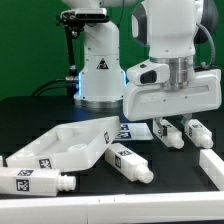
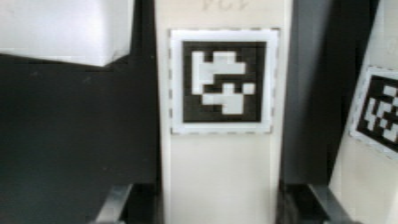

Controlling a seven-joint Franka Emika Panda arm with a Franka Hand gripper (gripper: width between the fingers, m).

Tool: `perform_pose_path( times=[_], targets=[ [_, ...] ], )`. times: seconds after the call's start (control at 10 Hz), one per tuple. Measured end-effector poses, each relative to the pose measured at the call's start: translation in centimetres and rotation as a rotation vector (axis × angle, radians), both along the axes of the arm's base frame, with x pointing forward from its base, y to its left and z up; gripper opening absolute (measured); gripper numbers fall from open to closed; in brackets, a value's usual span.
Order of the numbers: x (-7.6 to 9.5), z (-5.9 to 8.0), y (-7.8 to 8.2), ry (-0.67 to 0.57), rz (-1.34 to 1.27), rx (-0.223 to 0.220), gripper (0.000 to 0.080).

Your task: Assemble desk

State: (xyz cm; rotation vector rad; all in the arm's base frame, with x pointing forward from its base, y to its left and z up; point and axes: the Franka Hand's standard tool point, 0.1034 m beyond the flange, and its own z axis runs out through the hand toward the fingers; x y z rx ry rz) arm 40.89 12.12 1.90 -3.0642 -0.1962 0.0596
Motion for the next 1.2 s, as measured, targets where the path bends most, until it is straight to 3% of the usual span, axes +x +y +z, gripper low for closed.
perform_pose_path(
  times=[0.1, 0.2, 0.3, 0.4, 0.5, 0.6, 0.7, 0.8, 1.1, 1.2],
  targets=[
    [0.0, 0.0, 0.0, 0.000, 0.000, 0.000, 0.0284],
    [0.0, 0.0, 0.0, 0.001, 0.000, 0.000, 0.0399],
    [0.1, 0.0, -0.1, 0.001, 0.004, -0.001, 0.0399],
    [0.8, 0.8, -0.7, 0.009, 0.034, 0.002, 0.0570],
    [1.9, 2.1, -1.7, 0.022, 0.079, 0.008, 0.0570],
    [3.7, 3.3, -2.9, 0.027, 0.107, 0.014, 0.0635],
    [6.0, 4.5, -4.2, 0.036, 0.194, 0.011, 0.0645],
    [7.2, 4.8, -4.4, 0.028, 0.228, 0.004, 0.0645],
    [7.3, 4.5, -4.5, 0.027, 0.239, 0.004, 0.0649],
    [8.0, 4.0, -5.8, 0.025, 0.316, 0.005, 0.0649]
  ],
)
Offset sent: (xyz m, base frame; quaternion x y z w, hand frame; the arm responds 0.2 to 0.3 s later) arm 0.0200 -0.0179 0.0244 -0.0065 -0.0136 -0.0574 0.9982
